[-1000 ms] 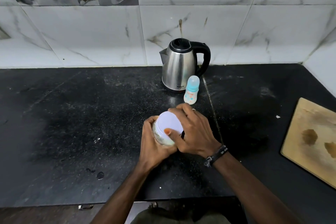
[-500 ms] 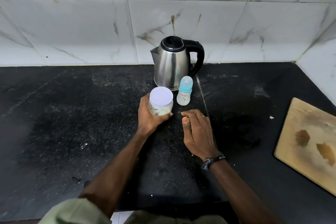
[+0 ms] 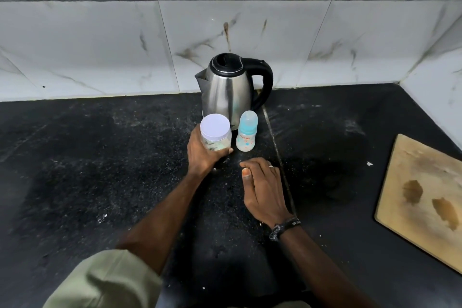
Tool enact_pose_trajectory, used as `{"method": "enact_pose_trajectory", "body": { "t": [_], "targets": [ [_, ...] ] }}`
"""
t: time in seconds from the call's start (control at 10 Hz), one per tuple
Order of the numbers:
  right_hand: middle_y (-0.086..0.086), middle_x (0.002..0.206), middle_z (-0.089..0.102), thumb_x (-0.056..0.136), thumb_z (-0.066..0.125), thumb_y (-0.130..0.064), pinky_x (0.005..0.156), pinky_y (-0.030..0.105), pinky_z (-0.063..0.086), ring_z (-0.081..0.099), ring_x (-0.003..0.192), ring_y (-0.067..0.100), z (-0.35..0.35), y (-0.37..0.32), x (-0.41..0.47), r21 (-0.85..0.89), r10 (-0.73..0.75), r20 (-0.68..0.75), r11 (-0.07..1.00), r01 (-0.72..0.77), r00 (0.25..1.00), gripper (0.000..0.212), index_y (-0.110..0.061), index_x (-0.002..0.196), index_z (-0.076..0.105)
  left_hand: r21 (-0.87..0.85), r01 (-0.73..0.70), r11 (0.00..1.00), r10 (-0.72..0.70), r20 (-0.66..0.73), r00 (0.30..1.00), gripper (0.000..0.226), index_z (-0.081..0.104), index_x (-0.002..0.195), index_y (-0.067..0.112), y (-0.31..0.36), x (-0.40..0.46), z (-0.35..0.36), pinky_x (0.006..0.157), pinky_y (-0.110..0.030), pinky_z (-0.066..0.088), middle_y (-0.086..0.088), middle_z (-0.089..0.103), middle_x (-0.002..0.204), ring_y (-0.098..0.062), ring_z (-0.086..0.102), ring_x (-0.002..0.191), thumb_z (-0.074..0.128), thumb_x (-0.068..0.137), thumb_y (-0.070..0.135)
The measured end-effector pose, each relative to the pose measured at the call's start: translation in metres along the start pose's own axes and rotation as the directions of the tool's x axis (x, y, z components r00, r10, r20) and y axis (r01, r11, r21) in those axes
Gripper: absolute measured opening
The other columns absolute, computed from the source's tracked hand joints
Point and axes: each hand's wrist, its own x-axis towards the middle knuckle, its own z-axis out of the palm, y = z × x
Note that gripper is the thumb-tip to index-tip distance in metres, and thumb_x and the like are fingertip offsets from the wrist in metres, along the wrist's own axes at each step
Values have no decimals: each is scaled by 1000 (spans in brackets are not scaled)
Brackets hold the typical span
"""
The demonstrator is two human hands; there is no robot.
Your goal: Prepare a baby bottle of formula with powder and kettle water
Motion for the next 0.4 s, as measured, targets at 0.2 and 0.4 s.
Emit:
{"method": "enact_pose_trajectory", "body": {
  "t": [0.2, 0.4],
  "targets": [
    [0, 113, 63, 100, 36, -32, 84, 42, 45, 59, 99, 20, 5, 4, -2, -7, 16, 5, 1000, -16, 1000, 35, -16, 112, 64, -1, -8, 1000, 8, 9, 1000, 116, 44, 148, 13, 4, -3, 2, 113, -47, 45, -5, 56, 146, -23, 53, 134, 104, 51, 32],
    [1, 114, 60, 100, 36, -33, 84, 44, 46, 58, 100, 22, 10, 9, -9, -57, 26, 31, 998, -24, 999, 32, -17, 110, 62, -16, -93, 996, 93, 17, 995, 126, 35, 148, 12, -3, -9, 2, 111, -54, 45, -10, 49, 146, -29, 48, 137, 94, 46, 55]
  ]
}}
